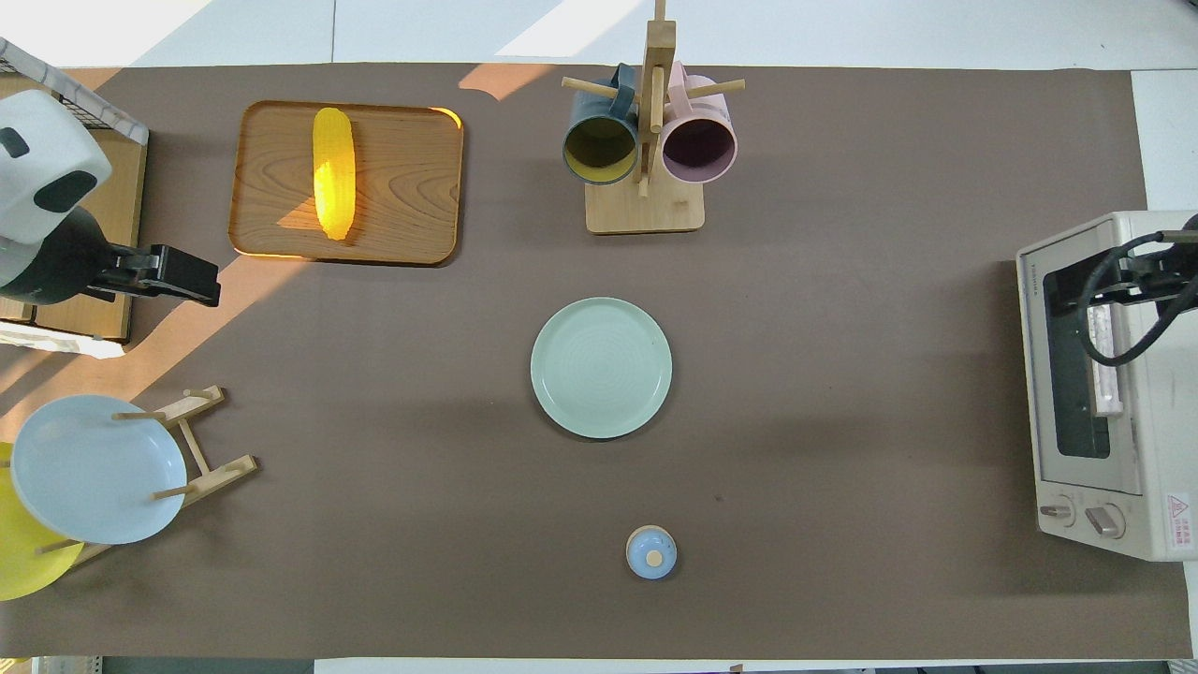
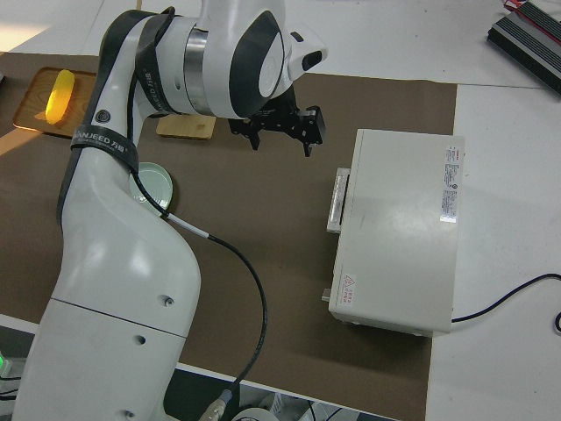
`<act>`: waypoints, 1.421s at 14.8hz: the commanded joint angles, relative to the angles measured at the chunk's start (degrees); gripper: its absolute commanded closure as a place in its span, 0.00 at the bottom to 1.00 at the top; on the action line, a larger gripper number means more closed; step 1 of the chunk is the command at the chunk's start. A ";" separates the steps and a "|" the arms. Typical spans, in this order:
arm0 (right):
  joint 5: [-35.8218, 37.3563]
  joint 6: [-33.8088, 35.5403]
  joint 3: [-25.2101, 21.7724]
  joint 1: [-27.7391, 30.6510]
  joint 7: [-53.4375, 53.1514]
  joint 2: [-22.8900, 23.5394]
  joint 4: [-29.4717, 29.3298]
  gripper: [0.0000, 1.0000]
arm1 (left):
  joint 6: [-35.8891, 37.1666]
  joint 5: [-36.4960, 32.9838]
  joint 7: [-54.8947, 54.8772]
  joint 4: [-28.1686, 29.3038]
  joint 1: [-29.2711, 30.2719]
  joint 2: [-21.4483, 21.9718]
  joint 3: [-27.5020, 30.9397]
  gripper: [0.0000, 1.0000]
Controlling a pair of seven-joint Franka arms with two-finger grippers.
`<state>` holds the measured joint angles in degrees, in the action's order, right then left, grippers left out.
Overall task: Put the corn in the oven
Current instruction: 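Reach the left gripper toward the yellow corn on the wooden tray, then close the left gripper around the yellow corn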
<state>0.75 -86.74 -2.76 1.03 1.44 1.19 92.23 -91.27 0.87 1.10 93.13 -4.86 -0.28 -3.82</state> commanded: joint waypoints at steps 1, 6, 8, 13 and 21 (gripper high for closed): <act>-1.54 0.95 -0.14 0.20 0.14 -0.40 -0.21 0.00 | -0.58 0.54 -0.56 0.21 0.47 0.72 -0.13 0.00; -1.54 0.95 -0.14 0.20 0.14 -0.40 -0.21 0.00 | -1.01 0.54 -0.57 0.29 0.56 1.07 -0.13 0.00; -1.63 0.95 -0.14 0.20 0.14 -0.40 -0.21 0.00 | -2.94 0.54 0.13 0.56 0.56 1.07 -0.13 0.00; -1.63 0.95 -0.14 0.20 0.14 -0.40 -0.21 0.00 | -7.17 0.45 4.00 1.08 -0.15 -0.33 -0.39 0.00; -1.63 1.13 -0.49 0.82 0.40 -0.67 0.32 0.00 | -11.20 2.56 3.74 -12.34 -0.15 -21.05 -0.48 0.00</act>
<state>0.75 -86.63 -3.25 1.26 1.44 1.19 92.23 -102.09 3.14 4.35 88.41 -4.91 -13.90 -4.23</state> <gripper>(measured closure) 0.000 0.000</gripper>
